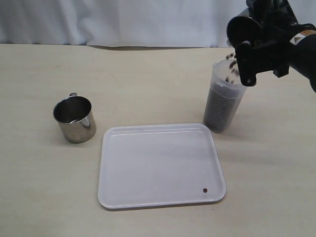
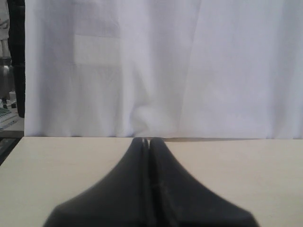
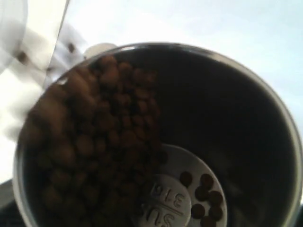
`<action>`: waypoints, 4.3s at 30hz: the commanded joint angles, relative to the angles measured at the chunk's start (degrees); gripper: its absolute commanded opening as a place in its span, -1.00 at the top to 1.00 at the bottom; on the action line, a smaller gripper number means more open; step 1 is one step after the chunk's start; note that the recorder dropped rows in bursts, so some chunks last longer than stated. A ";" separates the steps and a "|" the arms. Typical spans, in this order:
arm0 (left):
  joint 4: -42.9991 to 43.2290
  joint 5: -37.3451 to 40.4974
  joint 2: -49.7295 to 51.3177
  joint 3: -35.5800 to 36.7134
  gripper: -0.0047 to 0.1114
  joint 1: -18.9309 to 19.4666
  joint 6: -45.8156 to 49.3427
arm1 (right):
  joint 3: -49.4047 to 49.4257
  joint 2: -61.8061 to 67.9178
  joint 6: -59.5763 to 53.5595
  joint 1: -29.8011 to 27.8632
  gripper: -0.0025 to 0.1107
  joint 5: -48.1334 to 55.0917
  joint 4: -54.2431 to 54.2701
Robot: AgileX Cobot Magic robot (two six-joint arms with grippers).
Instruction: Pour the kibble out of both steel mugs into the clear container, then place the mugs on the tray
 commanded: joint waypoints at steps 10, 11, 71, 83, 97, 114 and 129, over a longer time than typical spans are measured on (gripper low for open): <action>-0.14 0.00 -0.09 -0.08 0.92 0.11 -0.17 | 0.05 -0.19 -0.18 0.05 0.87 -3.29 -2.26; -0.14 0.00 -0.09 -0.08 0.92 0.11 -0.17 | 0.05 -0.19 -0.18 0.05 0.87 -3.29 -2.40; -0.03 0.00 -0.09 -0.08 0.92 0.11 -0.17 | 1.71 -0.19 -0.18 0.05 0.87 -14.05 -8.98; -0.03 0.00 -0.09 -0.08 0.92 0.11 -0.17 | 1.71 -0.19 -0.18 0.05 0.87 -14.46 -10.19; -0.03 0.00 -0.09 -0.08 0.92 0.11 -0.17 | 1.71 -0.19 -0.18 0.05 0.87 -14.89 -11.34; -0.03 0.00 -0.09 -0.08 0.92 0.11 -0.17 | 1.71 -0.19 -0.18 0.05 0.87 -10.91 -12.60; -0.03 0.00 -0.09 -0.08 0.92 0.11 -0.17 | 2.10 -0.53 -0.18 0.10 0.87 -18.93 -13.88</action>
